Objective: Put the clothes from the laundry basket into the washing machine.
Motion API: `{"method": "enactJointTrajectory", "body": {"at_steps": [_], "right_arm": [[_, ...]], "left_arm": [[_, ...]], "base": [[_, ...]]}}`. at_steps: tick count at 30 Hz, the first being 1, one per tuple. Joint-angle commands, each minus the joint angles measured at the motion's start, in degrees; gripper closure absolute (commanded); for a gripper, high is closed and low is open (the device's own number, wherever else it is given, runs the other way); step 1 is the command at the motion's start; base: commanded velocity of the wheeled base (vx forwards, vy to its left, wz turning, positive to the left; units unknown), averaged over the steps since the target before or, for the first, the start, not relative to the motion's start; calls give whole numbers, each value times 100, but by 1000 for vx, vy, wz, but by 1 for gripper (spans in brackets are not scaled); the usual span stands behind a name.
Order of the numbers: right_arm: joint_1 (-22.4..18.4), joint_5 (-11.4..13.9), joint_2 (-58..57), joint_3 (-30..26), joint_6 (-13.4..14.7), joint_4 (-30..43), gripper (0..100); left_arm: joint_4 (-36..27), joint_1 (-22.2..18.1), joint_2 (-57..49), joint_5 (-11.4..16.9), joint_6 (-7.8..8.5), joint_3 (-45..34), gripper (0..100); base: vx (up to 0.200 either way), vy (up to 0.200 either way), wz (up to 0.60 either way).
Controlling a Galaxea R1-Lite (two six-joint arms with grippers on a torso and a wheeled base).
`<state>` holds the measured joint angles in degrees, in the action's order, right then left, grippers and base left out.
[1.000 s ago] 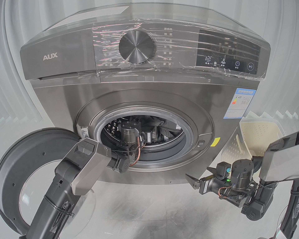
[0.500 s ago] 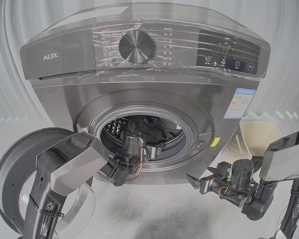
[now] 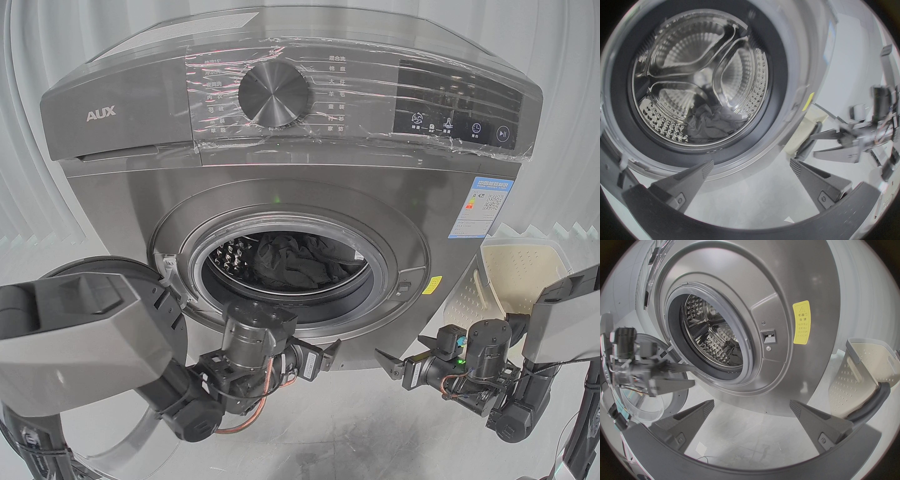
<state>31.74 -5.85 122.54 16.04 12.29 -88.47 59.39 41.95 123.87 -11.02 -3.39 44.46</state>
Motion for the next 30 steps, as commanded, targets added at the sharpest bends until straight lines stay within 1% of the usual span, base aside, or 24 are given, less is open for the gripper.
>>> {"method": "enactJointTrajectory", "body": {"at_steps": [1, 3, 5, 6, 8, 11, 12, 13, 14, 18, 19, 22, 23, 25, 26, 28, 30], "right_arm": [[-221, 31, -485, -224, -16, 5, 0], [-256, 40, -784, -374, -42, 5, 0], [-336, 31, -1127, -479, -86, 5, 0], [-415, 40, -1285, -523, -121, 14, 0], [-476, 40, -1575, -655, -218, 14, 0], [-459, 40, -1980, -866, -385, 22, 0], [-450, 40, -2015, -884, -403, 22, 0], [-423, -13, -2164, -1042, -447, 14, 0], [-406, -21, -2252, -1165, -473, 14, 0], [-467, -39, -2656, -1604, -561, 49, 0], [-485, -39, -2744, -1604, -552, 102, 0], [-670, -30, -3017, -1604, -526, 207, 0], [-793, -4, -3149, -1604, -534, 374, 0], [-819, 5, -3351, -1604, -543, 629, 0], [-819, 5, -3351, -1604, -543, 629, 0], [-757, -21, -3773, -1604, -526, 1095, 0], [-740, -30, -4027, -1604, -543, 1429, 0]], "left_arm": [[231, 499, -1524, -23, -241, -1045, 0], [169, 622, -2016, -23, -461, -1326, 0], [143, 745, -2499, -23, -725, -1633, 0], [143, 780, -2719, -41, -821, -1792, 0], [143, 806, -3097, -128, -944, -2055, 0], [143, 701, -3633, -251, -918, -2398, 0], [143, 683, -3686, -269, -918, -2416, 0], [116, 595, -3941, -392, -918, -2583, 0], [108, 534, -4090, -436, -936, -2706, 0], [196, 437, -4556, -454, -971, -3145, 0], [204, 437, -4696, -445, -979, -3215, 0], [116, 437, -5145, -462, -918, -3382, 0], [72, 428, -5347, -489, -874, -3470, 0], [-15, 384, -5549, -559, -760, -3611, 0], [-15, 384, -5549, -559, -760, -3611, 0], [-200, 252, -5795, -744, -514, -3796, 0], [-244, 209, -5883, -893, -399, -3875, 0]], "base": [[0, 0, 0], [0, 0, 0], [0, 0, 0], [0, 0, 0], [0, 0, 0], [0, 0, 0], [0, 0, 0], [0, 0, 0], [0, 0, 0], [0, 0, 0], [0, 0, 0], [0, 0, 0], [0, 0, 0], [0, 0, 0], [0, 0, 0], [-200, 0, 0], [-200, 0, 0]]}}
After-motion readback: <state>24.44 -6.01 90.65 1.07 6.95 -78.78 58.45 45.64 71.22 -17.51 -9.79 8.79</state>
